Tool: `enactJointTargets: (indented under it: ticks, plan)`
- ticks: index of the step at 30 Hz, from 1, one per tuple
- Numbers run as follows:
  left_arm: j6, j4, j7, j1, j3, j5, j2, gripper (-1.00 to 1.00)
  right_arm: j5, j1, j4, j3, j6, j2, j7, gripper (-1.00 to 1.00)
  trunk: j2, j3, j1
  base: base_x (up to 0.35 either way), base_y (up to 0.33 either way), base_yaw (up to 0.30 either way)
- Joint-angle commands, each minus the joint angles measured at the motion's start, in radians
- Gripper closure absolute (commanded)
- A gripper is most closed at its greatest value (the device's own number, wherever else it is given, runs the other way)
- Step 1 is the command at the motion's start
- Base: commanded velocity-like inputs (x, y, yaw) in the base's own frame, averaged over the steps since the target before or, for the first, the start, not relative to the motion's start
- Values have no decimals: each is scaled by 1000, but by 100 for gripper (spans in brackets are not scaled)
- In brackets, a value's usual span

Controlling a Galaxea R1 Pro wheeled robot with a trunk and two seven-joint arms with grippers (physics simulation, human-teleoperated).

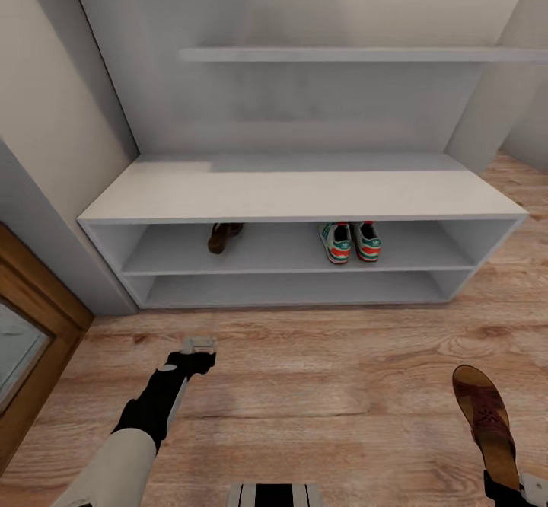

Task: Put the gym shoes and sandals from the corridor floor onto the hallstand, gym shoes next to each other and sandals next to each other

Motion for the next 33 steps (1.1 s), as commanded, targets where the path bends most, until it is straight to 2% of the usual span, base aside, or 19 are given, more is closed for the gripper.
enactJointTargets:
  ticks: [1,3,5,8,13,16,21,27,33]
  plan:
    - [-15,-2,-18,9,7,-10,-1,-100,7,-1,1,-5,-3,1,2,100,0,-1,0,-11,0,0]
    - [-81,-1,-79,62,9,-11,2,-100,7,-1,2,-4,-4,1,2,100,0,-1,0,-6,0,0]
    - [-91,11,-89,71,12,-1,14,-100,9,-1,8,-3,-6,13,0,100,0,-1,0,0,0,0]
    - [-108,21,-106,88,12,16,31,-100,9,-1,8,-3,-5,14,0,100,0,-1,0,0,0,0]
    - [-79,38,-88,116,12,-8,2,-100,10,-1,7,-4,-3,37,0,100,0,-1,0,0,0,0]
    - [-62,35,-76,133,12,-21,4,-100,10,-1,6,-4,-3,42,0,100,0,-1,0,0,0,0]
    - [-58,35,-104,162,13,-18,32,-100,10,-1,7,-4,-3,44,0,100,0,-1,0,0,0,0]
    - [-92,65,-138,196,38,14,67,-100,10,-1,8,-4,-3,46,0,100,0,-1,0,0,0,0]
    - [-125,86,-172,224,42,46,101,-100,11,-1,8,-4,-3,47,0,100,0,-1,0,-103,0,0]
